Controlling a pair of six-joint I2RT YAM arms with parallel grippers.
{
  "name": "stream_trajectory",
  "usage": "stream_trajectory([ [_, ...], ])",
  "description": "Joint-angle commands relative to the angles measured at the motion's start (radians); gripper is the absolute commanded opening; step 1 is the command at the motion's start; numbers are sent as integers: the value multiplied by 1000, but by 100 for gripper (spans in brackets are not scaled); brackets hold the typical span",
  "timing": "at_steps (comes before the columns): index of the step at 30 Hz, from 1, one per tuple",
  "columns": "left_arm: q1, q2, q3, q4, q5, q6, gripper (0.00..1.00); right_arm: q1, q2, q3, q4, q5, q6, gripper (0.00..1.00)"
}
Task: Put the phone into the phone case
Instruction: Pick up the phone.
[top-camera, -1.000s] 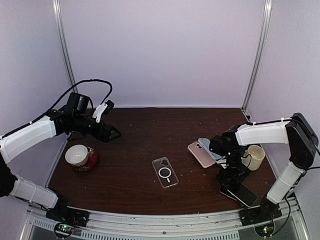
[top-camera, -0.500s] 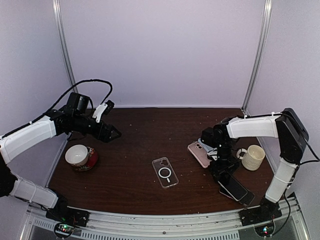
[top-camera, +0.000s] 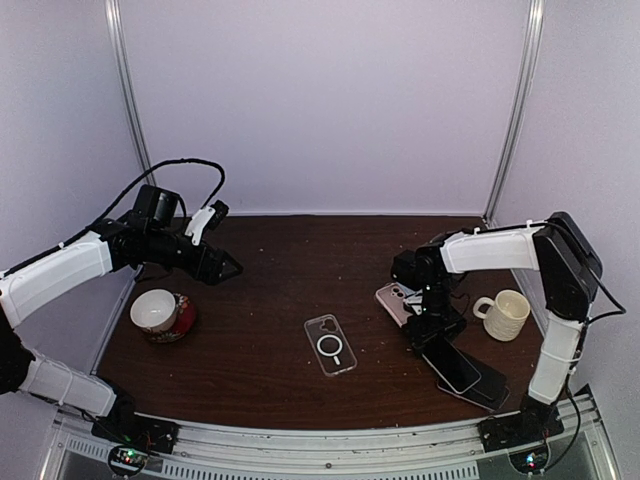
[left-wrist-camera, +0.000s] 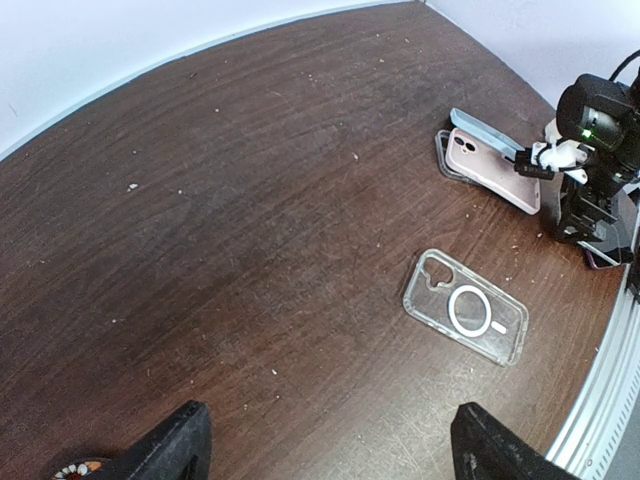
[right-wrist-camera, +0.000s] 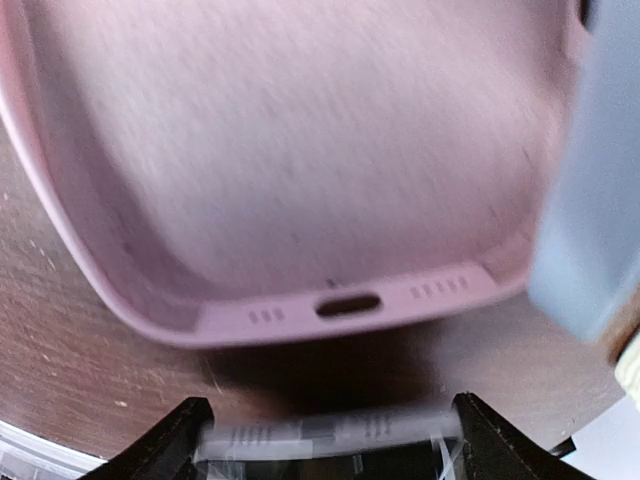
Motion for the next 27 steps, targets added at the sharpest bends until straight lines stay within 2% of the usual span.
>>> stream_trajectory([
  [1, -4, -6, -7, 48, 13, 17, 87, 7, 21, 15, 26, 10, 3, 89],
  [4, -4, -3, -7, 50, 16, 17, 87, 7, 14, 12, 25, 10, -7, 99],
  [21, -4, -9, -9, 49, 23, 24, 87, 44, -47, -68, -11, 60, -14, 100],
  [23, -4, -11, -10, 50, 20, 25, 87, 44, -42, -72, -7, 63, -23, 98],
  [27, -4, -13, -10, 49, 20, 25, 87, 44, -39, -70, 6, 63, -41, 89],
])
